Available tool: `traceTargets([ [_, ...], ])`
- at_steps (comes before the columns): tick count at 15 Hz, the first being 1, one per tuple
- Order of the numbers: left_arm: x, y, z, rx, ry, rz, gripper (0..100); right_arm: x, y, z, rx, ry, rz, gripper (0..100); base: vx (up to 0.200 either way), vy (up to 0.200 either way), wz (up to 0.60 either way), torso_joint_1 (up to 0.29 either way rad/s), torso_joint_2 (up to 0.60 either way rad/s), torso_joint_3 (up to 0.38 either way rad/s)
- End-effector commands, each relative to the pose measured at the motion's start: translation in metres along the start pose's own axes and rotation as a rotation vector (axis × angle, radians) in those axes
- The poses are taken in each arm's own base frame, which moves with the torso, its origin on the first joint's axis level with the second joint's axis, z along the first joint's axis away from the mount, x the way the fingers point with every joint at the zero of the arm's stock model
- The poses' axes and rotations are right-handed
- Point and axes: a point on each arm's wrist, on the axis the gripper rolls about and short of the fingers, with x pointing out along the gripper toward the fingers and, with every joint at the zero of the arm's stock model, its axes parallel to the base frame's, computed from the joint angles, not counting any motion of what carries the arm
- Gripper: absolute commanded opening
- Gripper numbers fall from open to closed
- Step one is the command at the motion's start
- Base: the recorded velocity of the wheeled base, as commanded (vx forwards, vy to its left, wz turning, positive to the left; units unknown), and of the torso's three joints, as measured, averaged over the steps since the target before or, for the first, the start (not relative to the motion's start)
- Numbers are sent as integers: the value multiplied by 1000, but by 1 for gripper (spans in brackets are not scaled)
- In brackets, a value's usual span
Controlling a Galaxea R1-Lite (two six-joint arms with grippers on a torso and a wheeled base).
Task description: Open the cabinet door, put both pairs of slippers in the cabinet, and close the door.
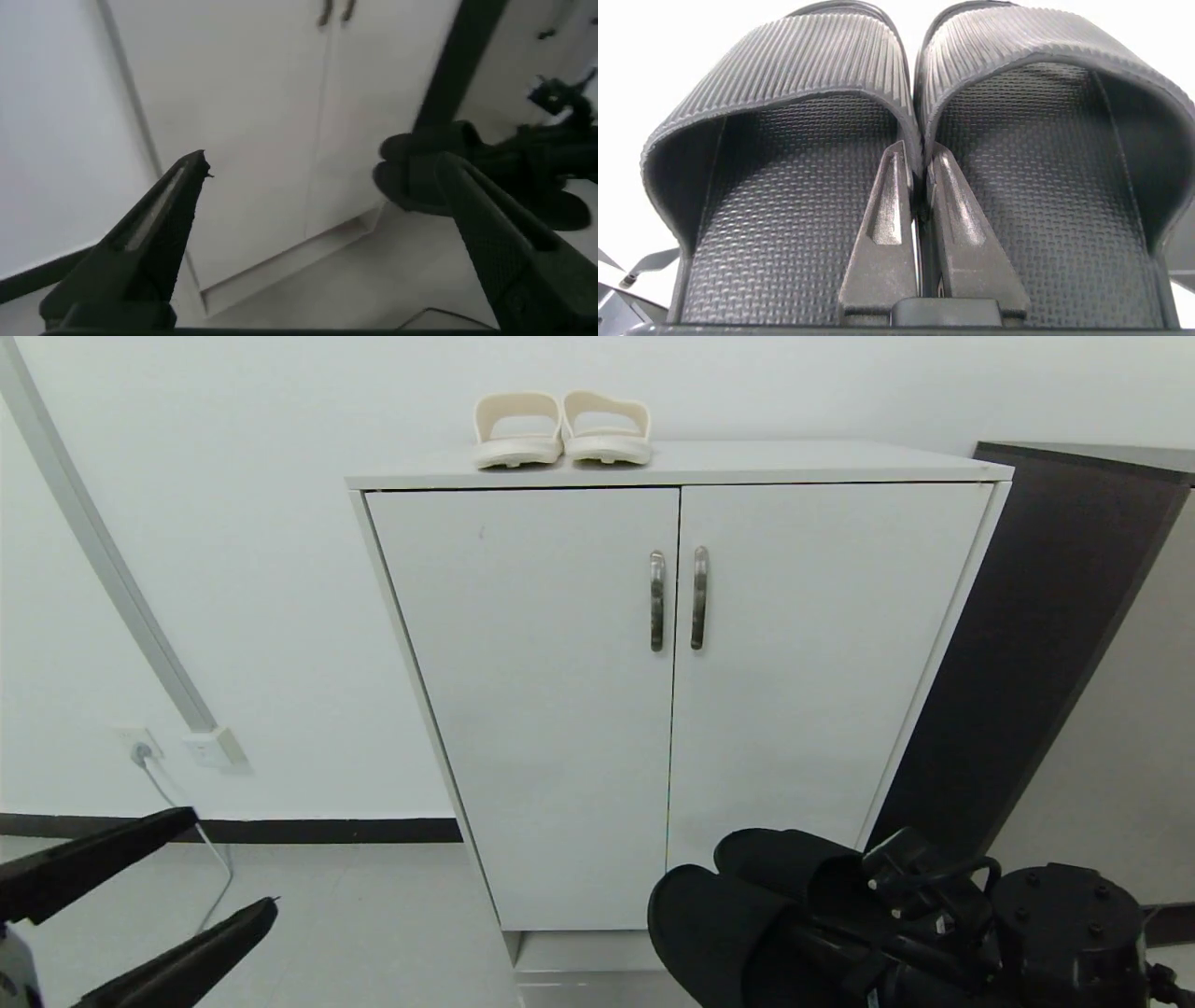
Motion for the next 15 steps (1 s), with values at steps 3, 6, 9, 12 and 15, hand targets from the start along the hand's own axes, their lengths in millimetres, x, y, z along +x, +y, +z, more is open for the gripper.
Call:
traceTargets([
  [3, 54, -6, 32, -1, 49, -180, 100, 1, 0, -1, 0, 4, 0, 0, 0, 0, 0, 0, 0, 0],
  [6, 96, -25, 52, 7, 65, -281, 100, 0, 0, 0, 0, -2, 0, 0, 0, 0, 0, 0, 0, 0],
  [9, 138, -50, 65, -24, 40, -337, 100, 1, 0, 2, -4, -20, 2, 0, 0, 0, 0, 0, 0, 0],
  [12, 179, -64, 65, -40, 61, -369, 100, 0, 0, 1, -2, -16, 5, 0, 0, 0, 0, 0, 0, 0],
  [15, 220, -75, 68, -37, 63, -395, 100, 0, 0, 1, -3, -15, 6, 0, 0, 0, 0, 0, 0, 0],
])
